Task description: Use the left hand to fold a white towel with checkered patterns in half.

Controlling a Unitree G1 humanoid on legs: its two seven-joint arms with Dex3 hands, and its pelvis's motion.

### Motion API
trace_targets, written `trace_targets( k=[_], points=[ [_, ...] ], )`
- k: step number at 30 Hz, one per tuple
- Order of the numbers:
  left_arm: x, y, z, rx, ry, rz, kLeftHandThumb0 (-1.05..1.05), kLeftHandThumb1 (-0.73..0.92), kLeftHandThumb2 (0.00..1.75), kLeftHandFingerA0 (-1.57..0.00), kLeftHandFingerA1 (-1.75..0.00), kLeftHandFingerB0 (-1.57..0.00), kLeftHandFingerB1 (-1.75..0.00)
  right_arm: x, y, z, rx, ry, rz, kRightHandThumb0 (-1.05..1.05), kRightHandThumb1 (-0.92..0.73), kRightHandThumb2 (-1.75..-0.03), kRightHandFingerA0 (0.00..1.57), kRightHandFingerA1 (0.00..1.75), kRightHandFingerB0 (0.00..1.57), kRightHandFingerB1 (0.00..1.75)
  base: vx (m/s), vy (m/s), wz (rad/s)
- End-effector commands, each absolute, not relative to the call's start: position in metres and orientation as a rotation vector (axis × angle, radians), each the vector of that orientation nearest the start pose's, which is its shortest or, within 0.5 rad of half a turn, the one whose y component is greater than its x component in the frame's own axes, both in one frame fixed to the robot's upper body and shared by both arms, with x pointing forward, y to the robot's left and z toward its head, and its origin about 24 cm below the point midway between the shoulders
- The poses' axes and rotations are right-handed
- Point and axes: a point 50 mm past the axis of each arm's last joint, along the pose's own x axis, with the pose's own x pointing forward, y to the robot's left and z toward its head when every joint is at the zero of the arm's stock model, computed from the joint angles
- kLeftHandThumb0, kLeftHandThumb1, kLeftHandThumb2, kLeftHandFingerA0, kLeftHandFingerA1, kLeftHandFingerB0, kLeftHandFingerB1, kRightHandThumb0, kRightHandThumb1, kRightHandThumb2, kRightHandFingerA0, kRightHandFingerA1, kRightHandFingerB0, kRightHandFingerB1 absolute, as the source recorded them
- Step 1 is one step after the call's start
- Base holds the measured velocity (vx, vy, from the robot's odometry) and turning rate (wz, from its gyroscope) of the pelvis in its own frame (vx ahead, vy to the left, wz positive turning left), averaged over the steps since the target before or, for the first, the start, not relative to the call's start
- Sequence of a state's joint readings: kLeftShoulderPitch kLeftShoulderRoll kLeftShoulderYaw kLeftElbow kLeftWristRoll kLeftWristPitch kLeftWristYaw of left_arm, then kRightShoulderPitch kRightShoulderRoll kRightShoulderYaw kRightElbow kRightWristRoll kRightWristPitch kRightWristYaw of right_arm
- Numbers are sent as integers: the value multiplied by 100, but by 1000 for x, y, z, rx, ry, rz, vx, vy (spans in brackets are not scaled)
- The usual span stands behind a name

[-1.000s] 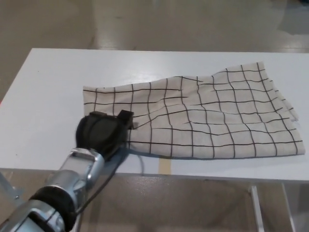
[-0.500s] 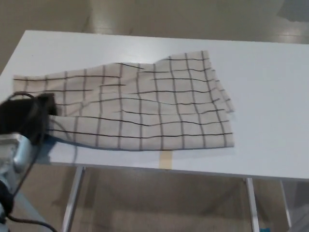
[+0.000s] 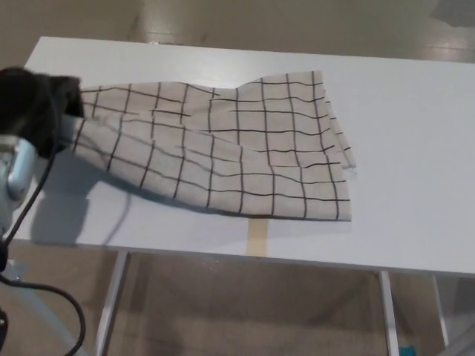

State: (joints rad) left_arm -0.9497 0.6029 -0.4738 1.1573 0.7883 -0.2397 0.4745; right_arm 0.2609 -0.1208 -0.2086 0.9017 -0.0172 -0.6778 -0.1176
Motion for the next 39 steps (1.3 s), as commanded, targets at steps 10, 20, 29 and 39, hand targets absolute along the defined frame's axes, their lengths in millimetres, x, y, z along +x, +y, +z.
trace_targets(
  k=[10,20,29,39],
  points=[
    [397,131,196,1873,-1004,-138,-27,36,79,-125,-140,-104,-125,99,-240,-109,-107,450,-380,-45,-68,-60,51,65,54,56,0,0,0],
    [387,91,203,1935,-1233,-335,-25,55,59,-94,-175,-87,-157,103,-241,-107,-118,440,-381,-45,-69,-60,52,66,56,56,0,0,0],
    [385,65,212,1981,-1315,-363,-22,57,57,-88,-175,-75,-170,107,-242,-104,-144,435,-376,-45,-68,-60,55,63,58,54,0,0,0],
    [370,12,201,1956,-1431,-442,-24,51,56,-87,-175,-86,-143,106,-240,-104,-129,426,-379,-47,-69,-60,56,61,61,54,0,0,0]
  ],
)
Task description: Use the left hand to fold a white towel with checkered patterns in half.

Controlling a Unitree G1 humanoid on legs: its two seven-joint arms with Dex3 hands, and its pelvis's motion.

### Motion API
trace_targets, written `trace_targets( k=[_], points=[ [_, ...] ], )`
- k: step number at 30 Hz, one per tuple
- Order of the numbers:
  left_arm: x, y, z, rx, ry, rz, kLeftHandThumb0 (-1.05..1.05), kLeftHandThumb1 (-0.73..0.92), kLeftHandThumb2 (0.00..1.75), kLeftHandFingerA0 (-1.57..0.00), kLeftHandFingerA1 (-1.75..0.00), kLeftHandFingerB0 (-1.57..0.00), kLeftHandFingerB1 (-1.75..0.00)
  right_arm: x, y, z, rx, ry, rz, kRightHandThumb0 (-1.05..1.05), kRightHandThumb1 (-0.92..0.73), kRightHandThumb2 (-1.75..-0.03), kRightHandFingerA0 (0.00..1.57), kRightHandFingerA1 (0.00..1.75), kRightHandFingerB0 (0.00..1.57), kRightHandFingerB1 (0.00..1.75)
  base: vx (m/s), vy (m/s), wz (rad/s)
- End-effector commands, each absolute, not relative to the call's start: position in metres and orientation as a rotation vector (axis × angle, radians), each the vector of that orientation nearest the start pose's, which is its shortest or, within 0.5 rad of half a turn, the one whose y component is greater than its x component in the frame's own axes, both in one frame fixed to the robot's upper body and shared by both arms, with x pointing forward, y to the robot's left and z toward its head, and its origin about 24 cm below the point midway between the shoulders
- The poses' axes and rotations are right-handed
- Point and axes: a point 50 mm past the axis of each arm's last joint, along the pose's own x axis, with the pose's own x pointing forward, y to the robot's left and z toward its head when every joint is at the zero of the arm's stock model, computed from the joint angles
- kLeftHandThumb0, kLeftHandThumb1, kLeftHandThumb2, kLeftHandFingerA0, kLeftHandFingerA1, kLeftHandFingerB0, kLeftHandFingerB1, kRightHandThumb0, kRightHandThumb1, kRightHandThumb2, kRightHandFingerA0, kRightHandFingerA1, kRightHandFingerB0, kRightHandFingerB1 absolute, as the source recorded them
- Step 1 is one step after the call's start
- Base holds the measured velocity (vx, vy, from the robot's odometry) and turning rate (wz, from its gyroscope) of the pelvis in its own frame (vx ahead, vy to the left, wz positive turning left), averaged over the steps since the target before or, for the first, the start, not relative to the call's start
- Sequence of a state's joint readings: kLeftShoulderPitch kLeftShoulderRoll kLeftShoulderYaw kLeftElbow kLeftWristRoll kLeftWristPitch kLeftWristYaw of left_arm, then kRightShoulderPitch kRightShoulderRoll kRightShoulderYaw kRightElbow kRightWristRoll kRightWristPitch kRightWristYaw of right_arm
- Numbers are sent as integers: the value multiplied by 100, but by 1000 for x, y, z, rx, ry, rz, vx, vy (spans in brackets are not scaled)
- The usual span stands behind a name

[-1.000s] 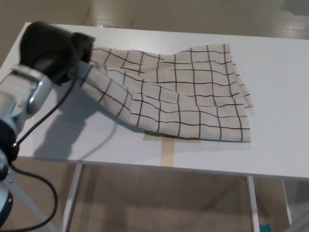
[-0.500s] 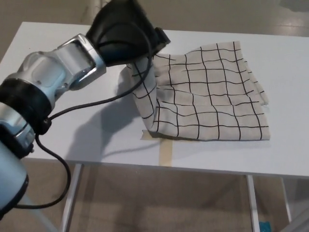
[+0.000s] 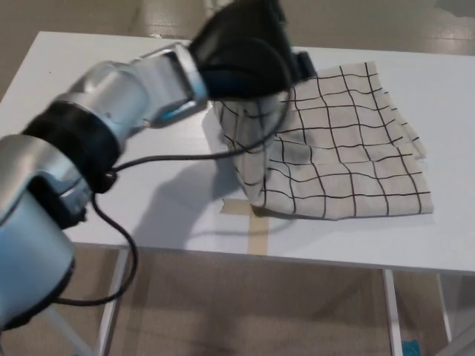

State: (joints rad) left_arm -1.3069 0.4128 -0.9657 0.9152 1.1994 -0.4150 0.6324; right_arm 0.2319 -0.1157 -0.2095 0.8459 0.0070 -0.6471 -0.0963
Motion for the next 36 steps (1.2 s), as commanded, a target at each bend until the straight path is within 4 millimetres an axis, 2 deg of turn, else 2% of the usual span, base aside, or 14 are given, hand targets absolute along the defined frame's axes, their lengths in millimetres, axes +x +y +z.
trace_targets(
  k=[1,2,3,10,11,13,17,18,19,20,21,22,25,36],
  points=[
    [365,0,195,1948,-1457,-480,-30,50,55,-88,-175,-98,-114,106,-240,-104,-137,424,-373,-48,-69,-60,56,61,61,54,0,0,0],
    [363,-3,194,1946,-1464,-489,-30,50,55,-88,-175,-98,-114,106,-240,-104,-139,423,-372,-48,-69,-60,56,61,61,54,0,0,0],
    [359,-11,190,1934,-1483,-511,-31,50,55,-88,-175,-104,-93,105,-240,-103,-144,422,-366,-48,-69,-60,56,61,61,54,0,0,0],
    [342,-43,170,1832,-1575,-605,-33,50,55,-87,-175,-101,-107,107,-241,-101,-150,412,-346,-48,-69,-60,57,63,60,54,0,0,0],
    [339,-49,167,1826,-1588,-622,-34,49,56,-86,-175,-107,-88,107,-241,-101,-149,410,-343,-48,-69,-61,57,66,61,55,0,0,0],
    [331,-61,161,1810,-1612,-653,-32,49,56,-85,-175,-103,-109,108,-241,-101,-146,405,-336,-48,-70,-61,57,68,61,57,0,0,0],
    [321,-76,150,1765,-1598,-703,-32,49,55,-86,-175,-104,-107,111,-239,-99,-142,390,-325,-49,-70,-61,58,72,61,60,0,0,0],
    [318,-81,145,1774,-1535,-749,-35,47,57,-83,-146,-97,-68,111,-239,-99,-144,389,-323,-49,-71,-60,58,72,61,61,0,0,0],
    [316,-86,139,1816,-1436,-811,-71,34,57,-45,-37,-49,-37,111,-239,-98,-142,388,-321,-49,-71,-61,57,73,61,64,0,0,0],
    [315,-92,125,1905,-1177,-914,-78,46,83,0,-2,0,-8,112,-239,-98,-131,386,-323,-49,-70,-61,57,73,62,65,0,0,0],
    [315,-93,118,1937,-1050,-950,-78,46,83,0,-2,0,-8,111,-239,-98,-123,387,-326,-49,-70,-61,57,73,62,65,0,0,0],
    [315,-94,109,1942,-860,-1004,-88,52,57,0,0,0,0,111,-238,-98,-110,386,-329,-49,-70,-61,58,75,62,67,0,0,0],
    [315,-95,102,1885,-620,-1079,-95,54,57,0,0,0,0,115,-240,-97,-94,373,-331,-49,-70,-61,58,75,63,66,0,0,0],
    [333,-85,128,1806,-547,-981,-104,57,61,0,0,0,-1,117,-240,-99,-89,381,-339,-49,-71,-61,57,76,60,62,0,0,0]
  ],
)
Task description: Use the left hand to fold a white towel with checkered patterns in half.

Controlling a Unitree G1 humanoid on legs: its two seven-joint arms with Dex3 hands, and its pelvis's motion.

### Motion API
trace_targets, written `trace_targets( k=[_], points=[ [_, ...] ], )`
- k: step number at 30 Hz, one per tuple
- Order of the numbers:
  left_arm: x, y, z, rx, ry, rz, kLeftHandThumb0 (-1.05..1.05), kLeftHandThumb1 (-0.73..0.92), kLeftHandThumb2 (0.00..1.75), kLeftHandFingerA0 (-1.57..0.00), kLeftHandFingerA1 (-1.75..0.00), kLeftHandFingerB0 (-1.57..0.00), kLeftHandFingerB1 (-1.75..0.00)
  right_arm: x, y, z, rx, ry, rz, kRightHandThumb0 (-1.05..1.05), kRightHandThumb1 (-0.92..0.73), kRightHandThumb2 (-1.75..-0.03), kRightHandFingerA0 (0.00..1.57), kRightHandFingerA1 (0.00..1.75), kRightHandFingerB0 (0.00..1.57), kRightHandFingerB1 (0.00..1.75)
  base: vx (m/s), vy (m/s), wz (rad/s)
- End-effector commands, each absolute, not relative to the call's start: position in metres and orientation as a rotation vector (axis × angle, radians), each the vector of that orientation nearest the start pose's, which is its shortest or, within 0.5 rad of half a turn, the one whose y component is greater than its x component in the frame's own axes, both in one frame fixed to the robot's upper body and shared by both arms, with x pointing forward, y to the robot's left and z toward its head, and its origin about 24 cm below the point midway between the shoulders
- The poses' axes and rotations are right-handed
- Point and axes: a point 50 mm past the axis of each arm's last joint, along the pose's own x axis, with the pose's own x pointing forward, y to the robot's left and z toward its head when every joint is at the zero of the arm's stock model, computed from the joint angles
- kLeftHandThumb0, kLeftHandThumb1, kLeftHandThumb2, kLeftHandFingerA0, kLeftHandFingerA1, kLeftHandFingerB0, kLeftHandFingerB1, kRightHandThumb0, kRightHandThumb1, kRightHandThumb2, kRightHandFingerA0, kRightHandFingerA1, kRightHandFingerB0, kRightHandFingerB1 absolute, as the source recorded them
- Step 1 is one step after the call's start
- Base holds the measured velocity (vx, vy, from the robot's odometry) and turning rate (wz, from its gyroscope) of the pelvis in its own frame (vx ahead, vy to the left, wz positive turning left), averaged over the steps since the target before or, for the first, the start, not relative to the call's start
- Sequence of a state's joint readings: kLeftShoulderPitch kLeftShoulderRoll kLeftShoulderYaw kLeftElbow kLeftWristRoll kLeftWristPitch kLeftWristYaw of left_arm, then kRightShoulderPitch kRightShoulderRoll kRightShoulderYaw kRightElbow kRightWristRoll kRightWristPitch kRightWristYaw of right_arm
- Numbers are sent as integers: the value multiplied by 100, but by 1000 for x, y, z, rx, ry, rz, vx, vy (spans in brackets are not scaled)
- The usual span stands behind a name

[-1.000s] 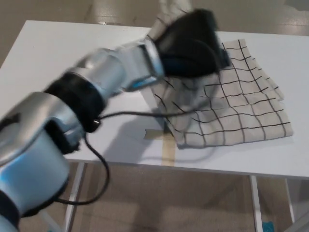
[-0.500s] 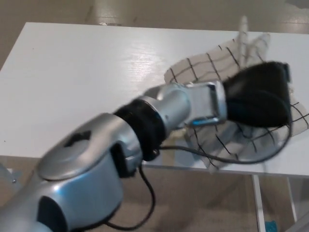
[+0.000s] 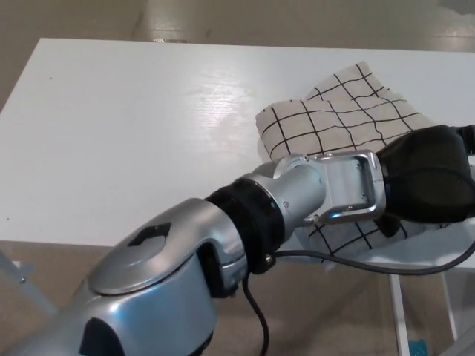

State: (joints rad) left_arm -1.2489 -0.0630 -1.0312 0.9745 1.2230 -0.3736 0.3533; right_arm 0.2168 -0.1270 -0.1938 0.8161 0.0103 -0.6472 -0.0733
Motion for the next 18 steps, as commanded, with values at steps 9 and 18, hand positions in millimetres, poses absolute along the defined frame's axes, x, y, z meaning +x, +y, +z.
trace_targets(
  k=[9,18],
  points=[
    [340,-60,217,1546,-703,-825,-103,58,61,0,0,0,-3,114,-243,-98,-111,373,-340,-50,-71,-61,56,76,58,60,0,0,0],
    [280,2,277,1034,-1140,-723,-38,15,85,0,-48,-1,-48,112,-246,-101,-100,404,-352,-50,-71,-61,56,75,59,60,0,0,0]
  ],
)
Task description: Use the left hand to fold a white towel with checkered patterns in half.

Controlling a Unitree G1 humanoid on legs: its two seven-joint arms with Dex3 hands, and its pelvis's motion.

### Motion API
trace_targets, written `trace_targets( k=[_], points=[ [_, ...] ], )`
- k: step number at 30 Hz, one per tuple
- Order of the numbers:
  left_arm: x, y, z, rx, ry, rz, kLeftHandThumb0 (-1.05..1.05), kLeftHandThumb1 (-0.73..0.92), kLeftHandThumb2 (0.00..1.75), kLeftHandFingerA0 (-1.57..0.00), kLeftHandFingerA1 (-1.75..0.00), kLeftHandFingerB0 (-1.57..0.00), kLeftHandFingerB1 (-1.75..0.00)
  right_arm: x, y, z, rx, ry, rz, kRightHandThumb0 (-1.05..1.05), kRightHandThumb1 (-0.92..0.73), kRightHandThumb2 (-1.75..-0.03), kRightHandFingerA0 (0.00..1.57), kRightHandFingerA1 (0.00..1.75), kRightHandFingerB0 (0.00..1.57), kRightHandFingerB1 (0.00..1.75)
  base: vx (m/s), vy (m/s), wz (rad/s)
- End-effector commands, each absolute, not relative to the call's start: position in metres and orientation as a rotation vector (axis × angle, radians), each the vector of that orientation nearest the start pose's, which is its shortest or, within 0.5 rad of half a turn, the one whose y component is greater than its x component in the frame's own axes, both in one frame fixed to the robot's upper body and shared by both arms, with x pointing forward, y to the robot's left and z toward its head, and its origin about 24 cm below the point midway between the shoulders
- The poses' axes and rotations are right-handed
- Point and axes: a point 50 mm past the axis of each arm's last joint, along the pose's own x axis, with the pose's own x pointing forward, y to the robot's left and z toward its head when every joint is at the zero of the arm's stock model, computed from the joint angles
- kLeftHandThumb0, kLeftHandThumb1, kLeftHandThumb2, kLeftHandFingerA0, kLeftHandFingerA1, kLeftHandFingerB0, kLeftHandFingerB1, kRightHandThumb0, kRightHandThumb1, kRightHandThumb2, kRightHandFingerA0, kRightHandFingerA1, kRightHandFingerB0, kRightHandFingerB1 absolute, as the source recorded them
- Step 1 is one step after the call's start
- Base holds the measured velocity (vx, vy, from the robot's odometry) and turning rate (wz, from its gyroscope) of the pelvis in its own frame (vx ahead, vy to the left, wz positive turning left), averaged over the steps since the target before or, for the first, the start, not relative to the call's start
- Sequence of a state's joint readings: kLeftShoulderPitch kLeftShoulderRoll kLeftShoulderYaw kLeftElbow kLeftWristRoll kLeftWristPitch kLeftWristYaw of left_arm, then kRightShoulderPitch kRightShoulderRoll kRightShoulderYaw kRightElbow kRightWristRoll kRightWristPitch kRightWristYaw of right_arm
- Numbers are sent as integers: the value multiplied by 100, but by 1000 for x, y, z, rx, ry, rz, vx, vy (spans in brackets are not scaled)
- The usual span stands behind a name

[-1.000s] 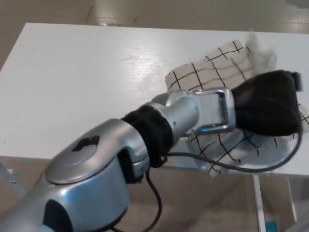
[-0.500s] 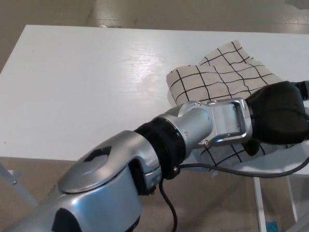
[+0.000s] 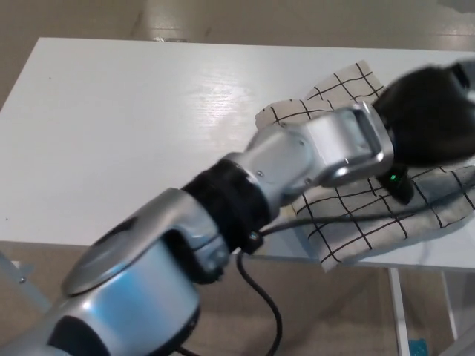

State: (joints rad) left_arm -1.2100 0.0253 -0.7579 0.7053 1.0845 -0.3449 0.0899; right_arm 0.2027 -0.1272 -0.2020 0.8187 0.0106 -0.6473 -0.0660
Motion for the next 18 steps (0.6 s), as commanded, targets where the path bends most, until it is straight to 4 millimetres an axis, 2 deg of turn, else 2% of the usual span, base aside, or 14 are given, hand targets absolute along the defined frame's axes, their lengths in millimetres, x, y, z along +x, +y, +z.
trace_targets(
  k=[1,2,3,4,5,7,8,9,10,11,12,17,18],
  points=[
    [264,15,281,973,-1159,-732,-84,57,58,-22,-28,-24,-32,111,-248,-101,-103,412,-351,-50,-71,-61,55,75,58,61,0,0,0],
    [250,28,280,934,-1187,-737,-76,55,58,-32,-32,-34,-33,110,-248,-102,-110,420,-344,-50,-70,-61,54,75,57,60,0,0,0],
    [241,39,277,906,-1209,-742,-65,43,82,-36,-47,-39,-46,110,-248,-102,-117,425,-339,-50,-71,-61,53,75,56,60,0,0,0],
    [237,44,274,893,-1216,-746,-65,43,82,-36,-47,-39,-46,110,-249,-102,-121,427,-337,-50,-71,-61,53,75,56,60,0,0,0],
    [231,53,270,876,-1222,-747,-58,51,57,-49,-37,-51,-36,110,-249,-103,-124,432,-337,-50,-71,-61,53,73,56,59,0,0,0],
    [220,72,259,835,-1201,-746,-55,49,56,-52,-38,-53,-36,107,-249,-105,-121,444,-346,-50,-71,-61,53,72,56,59,0,0,0],
    [217,80,254,804,-1178,-747,-61,48,55,-57,-44,-59,-38,106,-248,-106,-118,448,-350,-49,-71,-61,52,70,55,58,0,0,0],
    [215,84,251,783,-1163,-747,-61,48,55,-57,-44,-59,-38,106,-248,-106,-117,449,-352,-49,-71,-61,52,70,55,58,0,0,0],
    [210,98,242,699,-1085,-752,-50,48,55,-54,-40,-56,-37,105,-248,-107,-121,453,-355,-51,-71,-61,54,69,56,59,0,0,0],
    [205,106,235,642,-1028,-756,-50,48,55,-54,-40,-56,-37,105,-249,-107,-124,455,-357,-51,-71,-61,54,69,56,59,0,0,0],
    [192,126,219,515,-888,-751,-49,47,55,-54,-40,-57,-37,102,-250,-108,-134,462,-358,-50,-71,-61,54,69,56,59,0,0,0],
    [164,157,183,368,-684,-742,-51,47,55,-49,-40,-51,-36,98,-248,-110,-128,476,-355,-50,-71,-61,54,68,58,60,0,0,0],
    [156,166,170,346,-618,-746,-70,46,77,-38,-45,-46,-45,98,-246,-110,-123,477,-350,-50,-71,-61,54,68,58,60,0,0,0]
  ],
)
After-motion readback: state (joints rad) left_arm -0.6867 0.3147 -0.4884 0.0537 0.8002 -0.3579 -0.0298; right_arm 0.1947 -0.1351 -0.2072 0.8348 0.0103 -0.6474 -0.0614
